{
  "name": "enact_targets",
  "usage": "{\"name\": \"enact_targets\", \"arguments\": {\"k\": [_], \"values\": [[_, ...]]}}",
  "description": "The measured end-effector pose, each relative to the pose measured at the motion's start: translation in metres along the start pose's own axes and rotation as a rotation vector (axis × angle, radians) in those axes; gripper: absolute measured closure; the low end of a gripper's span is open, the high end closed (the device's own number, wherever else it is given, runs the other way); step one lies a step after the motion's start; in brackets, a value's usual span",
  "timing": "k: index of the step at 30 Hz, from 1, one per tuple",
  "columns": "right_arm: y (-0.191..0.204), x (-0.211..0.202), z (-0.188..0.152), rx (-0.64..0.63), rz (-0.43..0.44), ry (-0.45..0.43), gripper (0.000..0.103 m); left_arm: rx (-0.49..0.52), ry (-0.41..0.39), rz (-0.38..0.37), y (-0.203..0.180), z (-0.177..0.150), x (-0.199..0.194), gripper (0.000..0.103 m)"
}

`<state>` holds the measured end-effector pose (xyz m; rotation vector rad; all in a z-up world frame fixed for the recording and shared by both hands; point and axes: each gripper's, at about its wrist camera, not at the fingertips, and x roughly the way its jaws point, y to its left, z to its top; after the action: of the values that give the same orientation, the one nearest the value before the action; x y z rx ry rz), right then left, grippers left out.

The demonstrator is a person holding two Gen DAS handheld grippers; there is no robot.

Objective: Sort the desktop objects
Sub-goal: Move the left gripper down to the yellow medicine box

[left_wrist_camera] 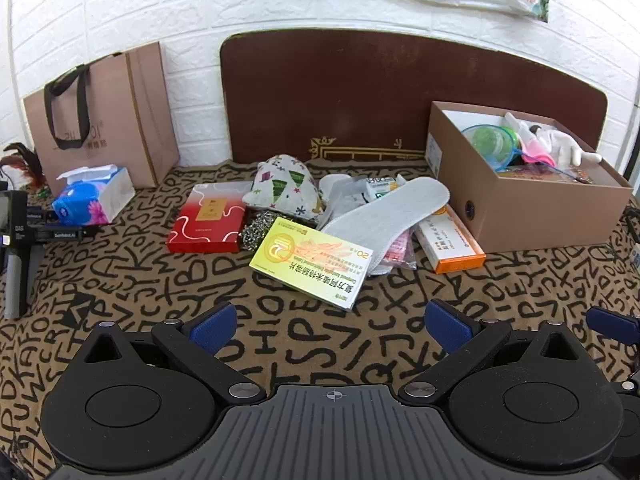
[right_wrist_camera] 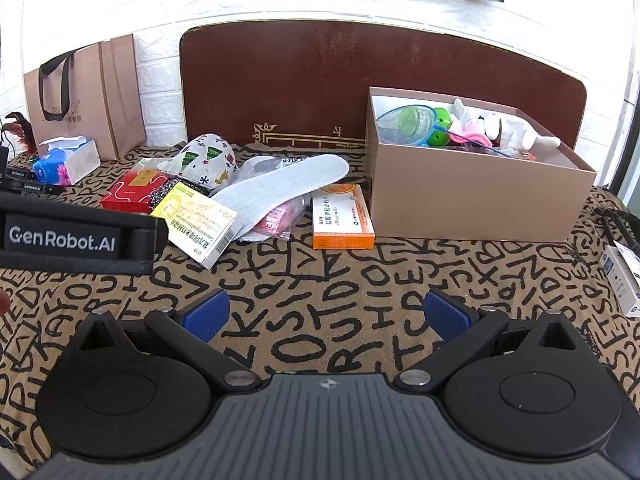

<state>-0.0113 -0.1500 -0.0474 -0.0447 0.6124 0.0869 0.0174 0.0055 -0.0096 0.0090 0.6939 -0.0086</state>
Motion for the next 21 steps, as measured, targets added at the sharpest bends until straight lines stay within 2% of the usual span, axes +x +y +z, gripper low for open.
{"name": "enact_targets", "arguments": {"k": [15, 19, 21], "values": [[0.003, 0.025, 0.008, -0.021, -0.006, 0.046, 0.000, -0.023, 0.054, -0.011, 0.011, 0.006, 0.032, 0.000], [0.010, 0.036, 0.009, -0.062, 0.009, 0.056, 0.000, -0.053, 0.073, -0.034, 0.026, 0.005, 0.047, 0.000], [0.015, 0.039, 0.008, -0.106, 0.044, 0.047, 0.000, -0.091, 0.085, -0.035, 0.040, 0.004, 0.057, 0.000]]}}
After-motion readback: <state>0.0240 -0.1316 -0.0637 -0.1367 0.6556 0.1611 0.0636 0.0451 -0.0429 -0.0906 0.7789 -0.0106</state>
